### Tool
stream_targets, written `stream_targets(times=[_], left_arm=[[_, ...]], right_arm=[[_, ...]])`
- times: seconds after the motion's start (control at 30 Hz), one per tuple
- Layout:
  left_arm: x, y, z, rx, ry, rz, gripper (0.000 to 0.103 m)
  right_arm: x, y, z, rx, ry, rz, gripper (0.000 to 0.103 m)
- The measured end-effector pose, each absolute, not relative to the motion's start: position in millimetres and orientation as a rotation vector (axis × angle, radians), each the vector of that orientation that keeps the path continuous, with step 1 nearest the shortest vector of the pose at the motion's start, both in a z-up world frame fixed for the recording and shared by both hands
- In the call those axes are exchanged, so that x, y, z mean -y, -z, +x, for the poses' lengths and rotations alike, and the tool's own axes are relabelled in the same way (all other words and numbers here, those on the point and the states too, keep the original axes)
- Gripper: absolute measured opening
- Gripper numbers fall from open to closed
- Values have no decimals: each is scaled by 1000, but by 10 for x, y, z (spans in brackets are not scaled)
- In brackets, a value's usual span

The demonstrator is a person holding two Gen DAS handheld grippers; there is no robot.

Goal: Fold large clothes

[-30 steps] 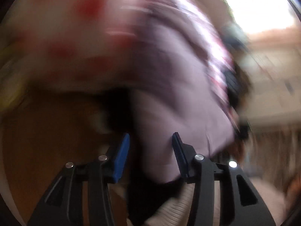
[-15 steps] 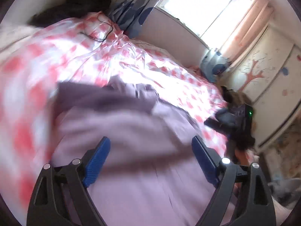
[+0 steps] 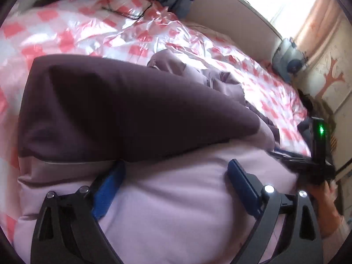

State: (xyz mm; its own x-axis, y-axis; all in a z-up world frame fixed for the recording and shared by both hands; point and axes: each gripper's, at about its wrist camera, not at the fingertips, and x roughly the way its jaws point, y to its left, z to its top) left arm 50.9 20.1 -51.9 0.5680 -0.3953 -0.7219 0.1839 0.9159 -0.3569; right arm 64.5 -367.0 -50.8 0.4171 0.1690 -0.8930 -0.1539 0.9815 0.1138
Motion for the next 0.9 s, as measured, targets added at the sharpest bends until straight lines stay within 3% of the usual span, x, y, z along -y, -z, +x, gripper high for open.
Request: stream_targets(times=[0.13,0.23,0.37,0.5,0.7,0.9], left_arm=[[-469,168,167,-968,422,-345,90],[-1142,-182,-631,-917,464,-427,95],[-1985,-135,-1643,-954,425,-528,96],[-2605,326,-2515,-1064,392,-730,96],[-2523,959,-3080,-1128,625,-1019,96],[-2000,1185,-3115,-1227,802,-984,96]], right_arm=[[3854,-45,266,-1127,-387,146,97],[4150,-379,-450,-1121,-504,213,97],[4857,-256,-1768,-1209,-567,372,97],[5417,132,-2743,-1280,-547,608,97],[5516,487,-3343,-1308,-745,902,97],[5184,745,-3214,-1449,-816,857,97]])
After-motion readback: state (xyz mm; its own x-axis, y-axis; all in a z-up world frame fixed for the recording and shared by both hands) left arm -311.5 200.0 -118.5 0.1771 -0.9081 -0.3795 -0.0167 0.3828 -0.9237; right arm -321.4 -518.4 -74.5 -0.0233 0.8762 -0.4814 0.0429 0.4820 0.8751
